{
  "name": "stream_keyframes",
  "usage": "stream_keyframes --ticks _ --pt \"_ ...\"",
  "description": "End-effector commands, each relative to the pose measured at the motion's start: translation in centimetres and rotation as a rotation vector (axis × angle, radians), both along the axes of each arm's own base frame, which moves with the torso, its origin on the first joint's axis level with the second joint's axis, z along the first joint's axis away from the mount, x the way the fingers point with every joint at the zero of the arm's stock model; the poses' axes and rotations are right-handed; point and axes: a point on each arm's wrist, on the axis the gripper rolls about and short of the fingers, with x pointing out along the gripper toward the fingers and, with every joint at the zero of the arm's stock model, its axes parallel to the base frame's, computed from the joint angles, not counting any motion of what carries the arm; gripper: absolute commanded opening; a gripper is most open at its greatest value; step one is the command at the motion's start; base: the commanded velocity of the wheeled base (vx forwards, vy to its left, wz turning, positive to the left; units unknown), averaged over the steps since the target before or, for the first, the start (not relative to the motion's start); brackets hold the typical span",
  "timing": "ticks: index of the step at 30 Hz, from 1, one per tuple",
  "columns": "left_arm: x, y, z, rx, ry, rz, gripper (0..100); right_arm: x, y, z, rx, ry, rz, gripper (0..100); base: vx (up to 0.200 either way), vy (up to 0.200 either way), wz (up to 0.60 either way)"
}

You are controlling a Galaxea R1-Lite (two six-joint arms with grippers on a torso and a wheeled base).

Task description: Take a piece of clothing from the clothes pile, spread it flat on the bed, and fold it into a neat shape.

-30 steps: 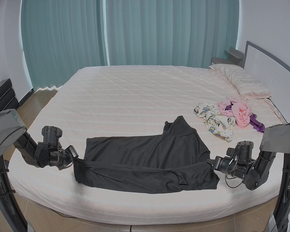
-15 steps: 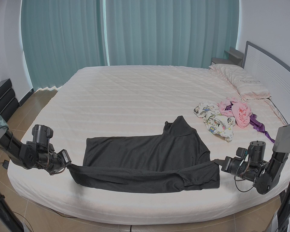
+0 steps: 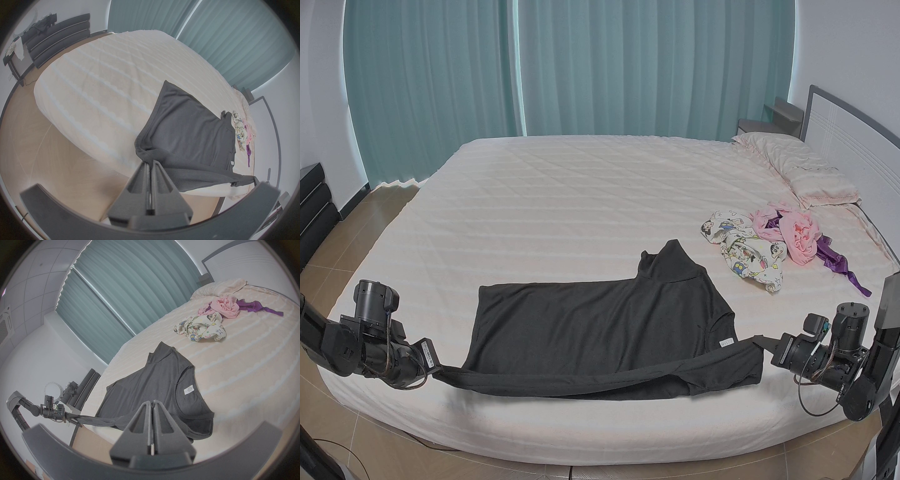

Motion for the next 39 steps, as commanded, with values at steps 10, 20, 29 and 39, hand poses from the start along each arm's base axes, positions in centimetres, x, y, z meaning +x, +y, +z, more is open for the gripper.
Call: stream_keyframes --ticks 10,20,29,39 --pt "-0.1 -0.7 0.7 -0.027 0.019 -0.039 0 -0.6 -0.8 -0.3 0.005 0.024 -0.024 0 0.000 0.000 0.00" --pt "2.7 0.2 0.5 -0.019 0.001 0.005 0 1.7 -1.1 -0.9 0.011 0.001 -0.045 0 0.000 0.000 0.00" --pt "6.9 1.0 -2.0 -0.020 0.045 0.028 0 4.7 -0.6 -2.3 0.014 -0.023 -0.034 0 0.000 0.000 0.00" --pt "11.1 1.0 -4.6 -0.020 0.059 0.028 0 7.6 0.0 -4.6 0.007 0.010 -0.028 0 0.000 0.000 0.00"
